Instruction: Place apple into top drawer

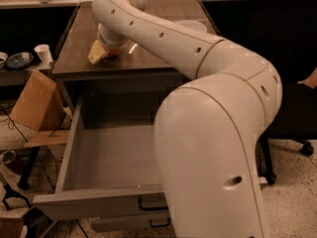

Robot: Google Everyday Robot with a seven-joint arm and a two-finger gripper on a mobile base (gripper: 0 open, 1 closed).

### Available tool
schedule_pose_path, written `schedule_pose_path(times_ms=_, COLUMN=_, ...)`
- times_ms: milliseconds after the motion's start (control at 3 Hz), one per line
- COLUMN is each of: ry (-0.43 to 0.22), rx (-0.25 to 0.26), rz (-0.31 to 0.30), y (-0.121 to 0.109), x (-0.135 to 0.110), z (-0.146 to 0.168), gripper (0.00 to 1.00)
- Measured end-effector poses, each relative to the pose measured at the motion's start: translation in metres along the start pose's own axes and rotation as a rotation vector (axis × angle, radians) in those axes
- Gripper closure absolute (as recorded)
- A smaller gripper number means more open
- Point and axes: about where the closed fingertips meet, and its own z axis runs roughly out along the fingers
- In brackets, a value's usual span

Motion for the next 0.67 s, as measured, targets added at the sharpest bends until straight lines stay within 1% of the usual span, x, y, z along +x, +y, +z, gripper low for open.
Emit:
schedule_pose_path(times_ms=333, ry=-0.035, rx=-0.022, rz=0.008, y=0.000, x=0.002, z=-0.005, gripper=0.42)
schedule_pose_path(times_ms=667, ry=-0.100, rx=-0.025, rz=0.020, y=-0.001, x=-0.006, z=-0.019, gripper=0.66)
